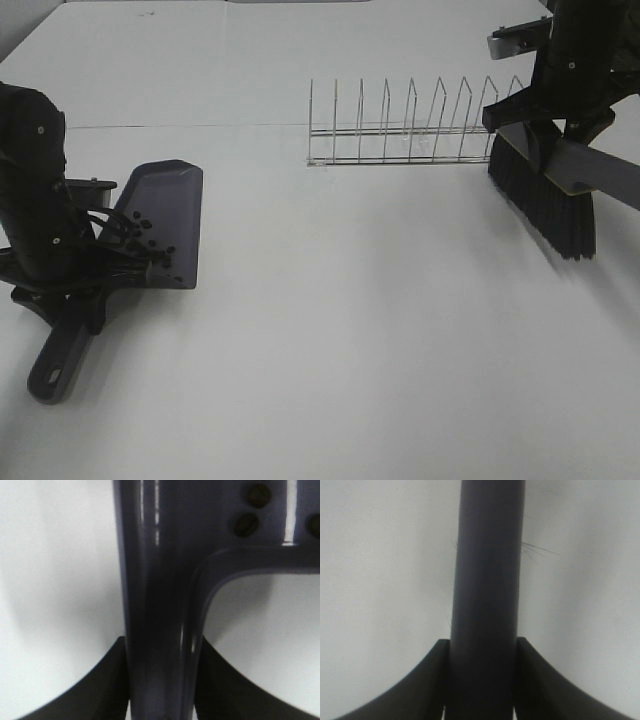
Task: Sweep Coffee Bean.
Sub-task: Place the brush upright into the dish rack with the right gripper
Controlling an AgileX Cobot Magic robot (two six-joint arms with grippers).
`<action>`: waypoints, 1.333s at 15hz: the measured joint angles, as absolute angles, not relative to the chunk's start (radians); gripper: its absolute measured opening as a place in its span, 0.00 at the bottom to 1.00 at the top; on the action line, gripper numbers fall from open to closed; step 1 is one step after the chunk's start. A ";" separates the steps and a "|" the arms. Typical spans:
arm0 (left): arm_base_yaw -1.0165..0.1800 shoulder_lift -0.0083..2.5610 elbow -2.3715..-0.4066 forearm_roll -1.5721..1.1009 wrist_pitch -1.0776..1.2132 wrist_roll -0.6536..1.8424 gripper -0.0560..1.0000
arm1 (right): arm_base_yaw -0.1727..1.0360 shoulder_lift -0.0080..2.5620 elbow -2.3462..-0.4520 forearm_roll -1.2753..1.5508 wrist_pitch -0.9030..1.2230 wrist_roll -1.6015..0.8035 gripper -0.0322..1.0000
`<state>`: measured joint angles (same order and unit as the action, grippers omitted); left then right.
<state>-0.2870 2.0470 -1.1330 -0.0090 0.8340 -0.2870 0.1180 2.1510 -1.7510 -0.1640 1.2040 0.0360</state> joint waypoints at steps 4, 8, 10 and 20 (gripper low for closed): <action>-0.287 2.047 -1.133 -0.010 0.834 -0.287 0.36 | 0.118 2.151 -1.740 -0.165 1.079 0.038 0.29; -0.287 2.047 -1.133 -0.010 0.834 -0.287 0.36 | 0.080 2.151 -1.740 -0.170 1.052 0.065 0.29; -0.287 2.047 -1.133 -0.010 0.833 -0.287 0.36 | 0.068 2.151 -1.740 -0.183 1.018 0.063 0.29; -0.287 2.047 -1.133 -0.011 0.832 -0.287 0.36 | 0.068 2.276 -1.916 -0.161 0.994 0.058 0.29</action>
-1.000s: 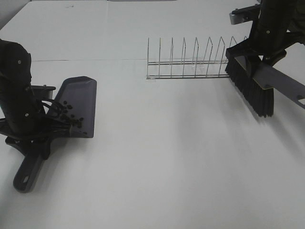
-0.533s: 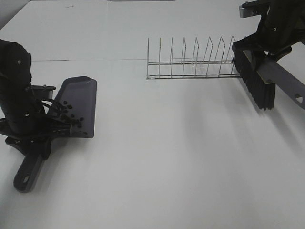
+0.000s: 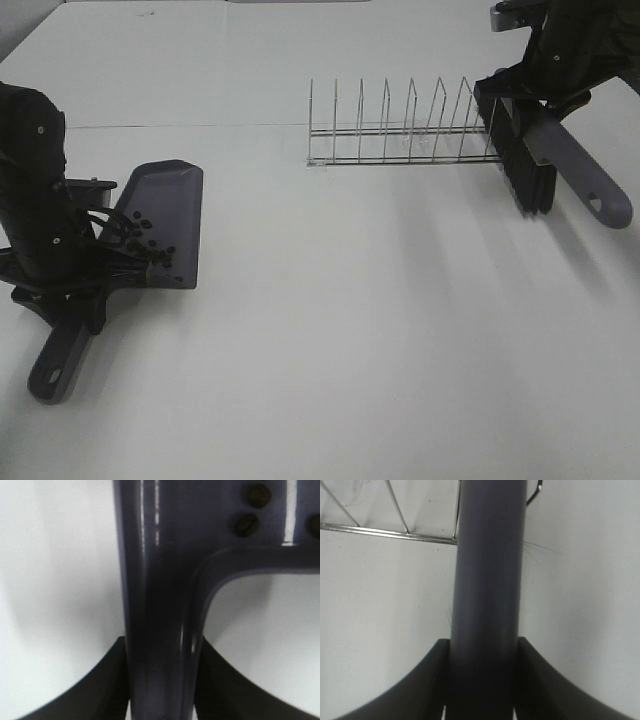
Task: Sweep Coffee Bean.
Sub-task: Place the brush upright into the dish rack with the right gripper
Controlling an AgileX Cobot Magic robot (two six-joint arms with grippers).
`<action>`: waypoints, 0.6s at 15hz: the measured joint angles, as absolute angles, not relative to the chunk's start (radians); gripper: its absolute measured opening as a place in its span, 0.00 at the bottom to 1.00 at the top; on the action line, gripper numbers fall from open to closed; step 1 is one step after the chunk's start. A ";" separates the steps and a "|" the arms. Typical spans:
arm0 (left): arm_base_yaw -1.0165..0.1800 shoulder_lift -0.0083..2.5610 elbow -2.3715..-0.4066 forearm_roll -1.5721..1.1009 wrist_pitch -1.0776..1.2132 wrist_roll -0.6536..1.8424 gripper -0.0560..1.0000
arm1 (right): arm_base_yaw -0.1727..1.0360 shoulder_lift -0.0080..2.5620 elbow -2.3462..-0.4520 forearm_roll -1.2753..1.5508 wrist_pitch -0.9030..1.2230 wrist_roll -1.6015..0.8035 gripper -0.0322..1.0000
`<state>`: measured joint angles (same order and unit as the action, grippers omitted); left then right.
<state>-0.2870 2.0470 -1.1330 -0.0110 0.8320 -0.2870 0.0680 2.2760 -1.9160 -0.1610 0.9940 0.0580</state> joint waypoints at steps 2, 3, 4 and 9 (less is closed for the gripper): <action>-0.287 2.047 -1.133 -0.011 0.832 -0.287 0.36 | 0.068 2.321 -1.996 -0.162 1.010 0.058 0.29; -0.287 2.047 -1.133 -0.011 0.832 -0.287 0.36 | 0.068 2.340 -2.027 -0.162 1.010 0.058 0.29; -0.287 2.047 -1.133 -0.011 0.832 -0.287 0.36 | 0.068 2.353 -2.051 -0.162 1.011 0.058 0.29; -0.287 2.047 -1.133 -0.011 0.830 -0.287 0.36 | 0.068 2.366 -2.068 -0.183 1.010 0.069 0.32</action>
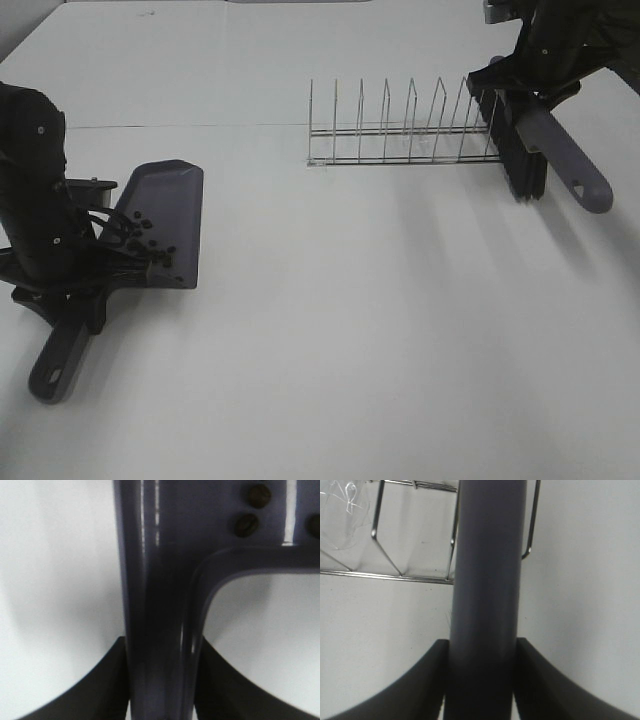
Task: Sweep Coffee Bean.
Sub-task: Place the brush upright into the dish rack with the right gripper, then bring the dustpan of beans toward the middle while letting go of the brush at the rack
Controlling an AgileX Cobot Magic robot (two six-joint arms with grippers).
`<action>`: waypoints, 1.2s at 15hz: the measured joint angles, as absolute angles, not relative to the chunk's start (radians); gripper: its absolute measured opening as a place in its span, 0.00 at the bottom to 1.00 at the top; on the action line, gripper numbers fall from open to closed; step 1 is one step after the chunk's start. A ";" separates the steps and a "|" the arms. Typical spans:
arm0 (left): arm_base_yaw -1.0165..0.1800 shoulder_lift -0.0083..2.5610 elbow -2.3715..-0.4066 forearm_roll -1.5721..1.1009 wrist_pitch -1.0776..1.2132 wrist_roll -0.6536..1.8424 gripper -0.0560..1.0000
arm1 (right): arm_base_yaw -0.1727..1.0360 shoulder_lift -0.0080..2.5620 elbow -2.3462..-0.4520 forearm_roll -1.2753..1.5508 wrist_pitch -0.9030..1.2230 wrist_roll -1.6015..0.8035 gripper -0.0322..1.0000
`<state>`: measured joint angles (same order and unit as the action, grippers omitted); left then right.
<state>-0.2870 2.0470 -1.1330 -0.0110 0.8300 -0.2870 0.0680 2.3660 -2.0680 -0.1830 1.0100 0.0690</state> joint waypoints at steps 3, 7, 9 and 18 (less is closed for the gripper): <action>-0.287 2.047 -1.133 -0.011 0.830 -0.287 0.36 | 0.068 2.366 -2.073 -0.212 1.009 0.100 0.66; -0.287 2.029 -1.131 -0.012 0.815 -0.287 0.36 | 0.068 2.357 -2.073 -0.213 1.022 0.100 0.73; -0.287 2.006 -1.132 -0.021 0.795 -0.287 0.36 | 0.068 2.316 -2.073 -0.187 1.025 0.100 0.73; -0.414 2.035 -1.173 -0.123 0.730 -0.287 0.36 | 0.071 2.212 -2.074 -0.052 1.106 0.085 0.74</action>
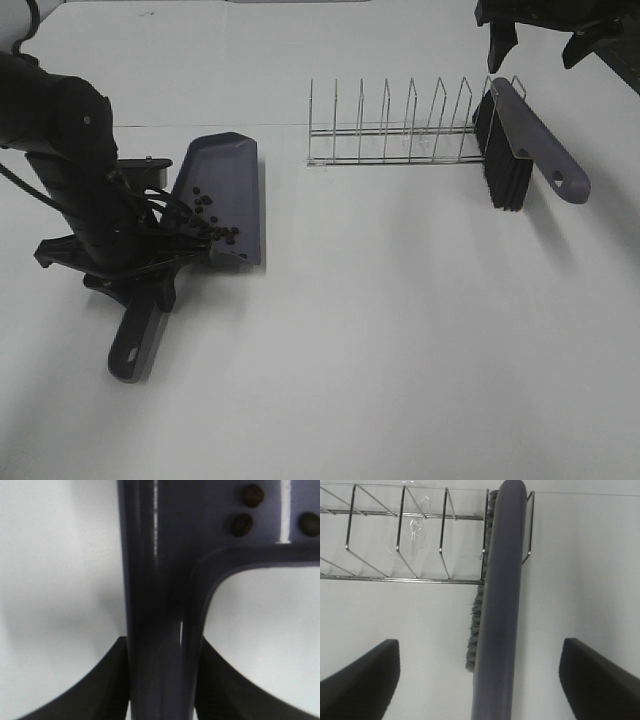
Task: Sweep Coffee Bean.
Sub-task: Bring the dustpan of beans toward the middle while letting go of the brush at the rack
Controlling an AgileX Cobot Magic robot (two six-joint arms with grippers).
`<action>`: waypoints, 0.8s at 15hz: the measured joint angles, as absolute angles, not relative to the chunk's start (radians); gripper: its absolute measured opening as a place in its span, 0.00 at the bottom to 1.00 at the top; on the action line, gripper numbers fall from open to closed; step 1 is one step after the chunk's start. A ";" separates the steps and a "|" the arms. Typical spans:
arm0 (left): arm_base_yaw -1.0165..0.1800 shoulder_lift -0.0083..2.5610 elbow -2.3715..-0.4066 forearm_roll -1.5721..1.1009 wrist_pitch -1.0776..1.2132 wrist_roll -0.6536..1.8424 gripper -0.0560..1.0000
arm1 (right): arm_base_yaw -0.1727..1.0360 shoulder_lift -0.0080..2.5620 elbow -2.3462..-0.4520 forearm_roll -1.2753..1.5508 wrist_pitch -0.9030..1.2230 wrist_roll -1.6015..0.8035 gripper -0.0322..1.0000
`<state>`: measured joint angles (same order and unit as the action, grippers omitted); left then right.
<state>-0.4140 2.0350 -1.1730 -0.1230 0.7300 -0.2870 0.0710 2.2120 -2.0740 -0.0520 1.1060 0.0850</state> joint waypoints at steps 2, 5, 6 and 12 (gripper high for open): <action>-0.437 2.083 -1.207 -0.123 0.757 -0.284 0.36 | 0.071 2.212 -2.074 -0.051 1.115 0.084 0.74; -0.446 2.099 -1.233 -0.132 0.778 -0.287 0.36 | 0.071 2.212 -2.074 -0.048 1.150 0.068 0.74; -0.446 2.099 -1.234 -0.135 0.780 -0.287 0.36 | 0.071 2.209 -2.074 -0.048 1.171 0.066 0.74; -0.446 1.986 -1.248 -0.141 0.826 -0.257 0.69 | 0.071 2.110 -2.055 -0.048 1.215 0.040 0.74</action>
